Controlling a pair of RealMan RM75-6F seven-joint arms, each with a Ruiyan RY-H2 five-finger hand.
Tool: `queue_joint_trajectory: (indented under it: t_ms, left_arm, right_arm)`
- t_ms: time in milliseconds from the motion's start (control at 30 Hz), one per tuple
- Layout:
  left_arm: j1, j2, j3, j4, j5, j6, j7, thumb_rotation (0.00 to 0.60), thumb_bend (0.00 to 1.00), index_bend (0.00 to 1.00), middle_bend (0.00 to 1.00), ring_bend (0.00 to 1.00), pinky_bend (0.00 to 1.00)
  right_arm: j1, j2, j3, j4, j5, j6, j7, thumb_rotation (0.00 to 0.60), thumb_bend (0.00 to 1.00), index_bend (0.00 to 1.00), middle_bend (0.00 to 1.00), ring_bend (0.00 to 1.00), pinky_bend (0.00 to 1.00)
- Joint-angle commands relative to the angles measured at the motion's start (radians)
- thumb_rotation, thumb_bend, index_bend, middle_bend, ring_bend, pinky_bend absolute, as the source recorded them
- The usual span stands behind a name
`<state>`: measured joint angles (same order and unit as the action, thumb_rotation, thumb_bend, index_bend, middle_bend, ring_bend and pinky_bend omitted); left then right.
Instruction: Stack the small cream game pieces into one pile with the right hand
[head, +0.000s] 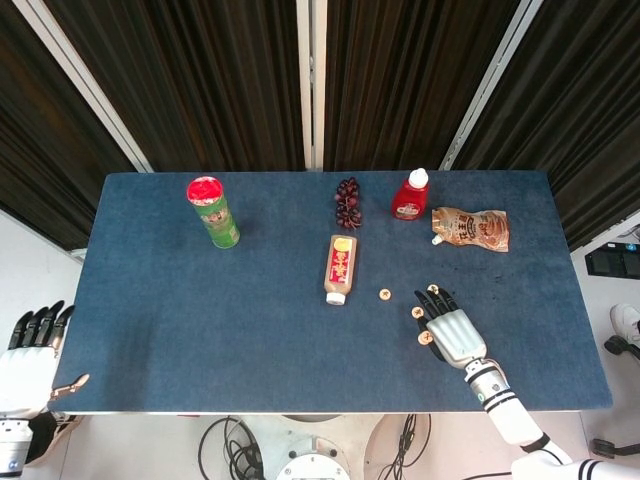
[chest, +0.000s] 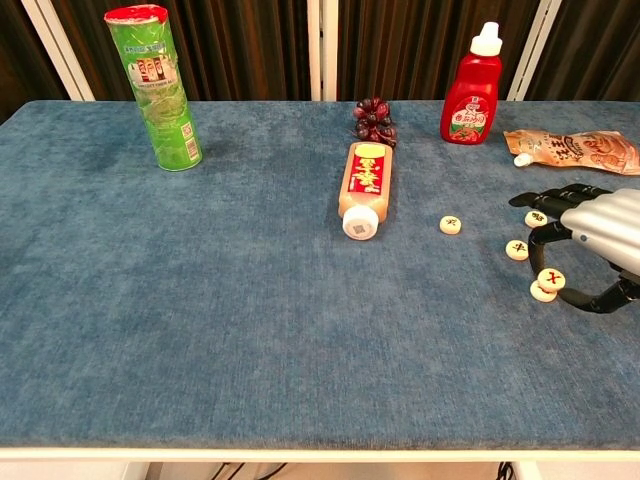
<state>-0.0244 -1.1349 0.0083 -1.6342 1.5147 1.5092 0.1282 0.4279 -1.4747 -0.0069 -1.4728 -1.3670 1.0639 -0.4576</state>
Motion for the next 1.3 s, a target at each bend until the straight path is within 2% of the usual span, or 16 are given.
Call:
queue_joint_trajectory:
  t_ms: [33,567,1000,1300]
  left_arm:
    - [0.002,0.0,0.001,0.003,0.001,0.001,-0.004,0.6,0.09,0.0,0.0,0.0,0.0]
    - [0.003,0.001,0.003,0.003,0.012,0.005,-0.013,0.6,0.09,0.0,0.0,0.0,0.0]
    - [0.002,0.003,0.0,0.001,0.011,0.003,-0.014,0.6,0.09,0.0,0.0,0.0,0.0]
    - [0.005,0.01,0.001,-0.002,0.016,0.009,-0.023,0.6,0.09,0.0,0.0,0.0,0.0]
  right_arm:
    - [0.002,-0.001,-0.001,-0.002,0.004,-0.005,-0.008,0.6,0.32,0.53,0.0,0.0,0.0]
    - [0.008,0.006,-0.001,-0.02,0.017,-0.018,-0.018,0.6,0.27,0.46,0.0,0.0,0.0]
    - [0.011,0.021,-0.003,-0.04,0.026,-0.023,-0.027,0.6,0.27,0.36,0.0,0.0,0.0]
    - [0.001,0.118,0.026,-0.161,-0.033,0.063,0.021,0.6,0.24,0.33,0.0,0.0,0.0]
